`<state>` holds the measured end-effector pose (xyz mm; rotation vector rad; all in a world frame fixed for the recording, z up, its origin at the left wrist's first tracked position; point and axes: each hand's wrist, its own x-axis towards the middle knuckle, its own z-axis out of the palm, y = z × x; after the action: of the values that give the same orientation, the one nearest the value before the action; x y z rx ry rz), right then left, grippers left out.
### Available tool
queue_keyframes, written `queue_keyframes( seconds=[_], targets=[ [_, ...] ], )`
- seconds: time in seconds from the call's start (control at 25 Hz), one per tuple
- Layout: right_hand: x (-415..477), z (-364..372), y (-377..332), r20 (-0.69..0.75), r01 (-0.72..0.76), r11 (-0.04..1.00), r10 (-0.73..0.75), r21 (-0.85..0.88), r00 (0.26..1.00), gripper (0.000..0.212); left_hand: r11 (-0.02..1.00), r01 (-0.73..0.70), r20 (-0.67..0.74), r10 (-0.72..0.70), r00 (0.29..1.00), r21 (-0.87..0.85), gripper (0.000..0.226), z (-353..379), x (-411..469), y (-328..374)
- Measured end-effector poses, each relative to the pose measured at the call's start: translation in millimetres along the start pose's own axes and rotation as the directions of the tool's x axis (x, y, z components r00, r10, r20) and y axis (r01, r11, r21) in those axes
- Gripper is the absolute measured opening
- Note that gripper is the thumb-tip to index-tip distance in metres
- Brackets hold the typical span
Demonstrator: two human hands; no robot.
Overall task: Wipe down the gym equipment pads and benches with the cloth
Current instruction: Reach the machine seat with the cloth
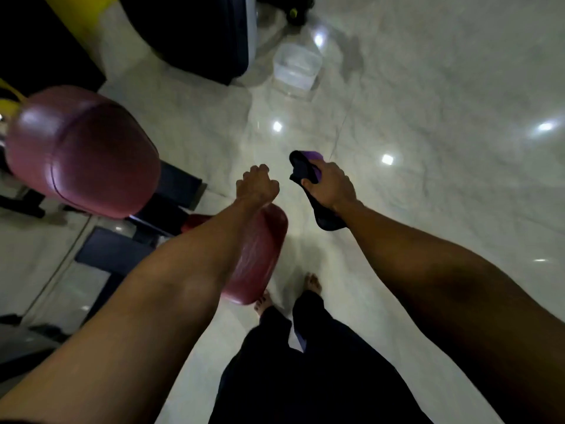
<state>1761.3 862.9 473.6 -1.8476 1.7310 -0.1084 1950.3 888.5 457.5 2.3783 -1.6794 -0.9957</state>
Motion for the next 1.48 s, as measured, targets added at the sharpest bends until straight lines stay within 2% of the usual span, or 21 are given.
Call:
queue_keyframes(
  seconds=[0.16, 0.4, 0.68, 0.96, 1.16, 1.48],
  targets=[
    [7.7, -77.8, -3.6, -0.057, -0.029, 0.999, 0.028, -0.021, 0.998, 0.063, 0.993, -0.095, 0.011, 0.094, 0.995, 0.072, 0.052, -54.6, 4.2, 66.0],
    [24.2, -175.4, -5.4, -0.168, -0.035, 0.997, 0.047, 0.073, 0.985, 0.056, 0.964, -0.240, -0.084, 0.250, 0.965, 0.112, 0.050, -120.8, 22.4, 161.6],
    [76.5, -234.3, 6.7, -0.238, 0.010, 0.999, 0.000, 0.040, 0.971, 0.057, 0.943, -0.292, -0.121, 0.311, 0.942, 0.158, 0.050, -149.9, 70.8, 241.5],
    [176.5, -291.9, 54.1, -0.230, 0.018, 0.999, -0.030, -0.051, 0.973, 0.058, 0.963, -0.224, -0.140, 0.245, 0.959, 0.151, 0.050, -139.4, 152.7, 316.4],
    [244.6, -337.1, 85.4, -0.193, 0.050, 0.996, -0.065, -0.080, 0.979, 0.061, 0.972, -0.229, -0.144, 0.234, 0.961, 0.054, 0.050, -142.1, 207.2, 374.8],
    [351.3, -375.7, 112.6, -0.136, 0.060, 0.993, -0.074, -0.105, 0.988, 0.062, 0.983, -0.178, -0.108, 0.181, 0.977, 0.044, 0.050, -155.5, 308.5, 427.7]
  ],
)
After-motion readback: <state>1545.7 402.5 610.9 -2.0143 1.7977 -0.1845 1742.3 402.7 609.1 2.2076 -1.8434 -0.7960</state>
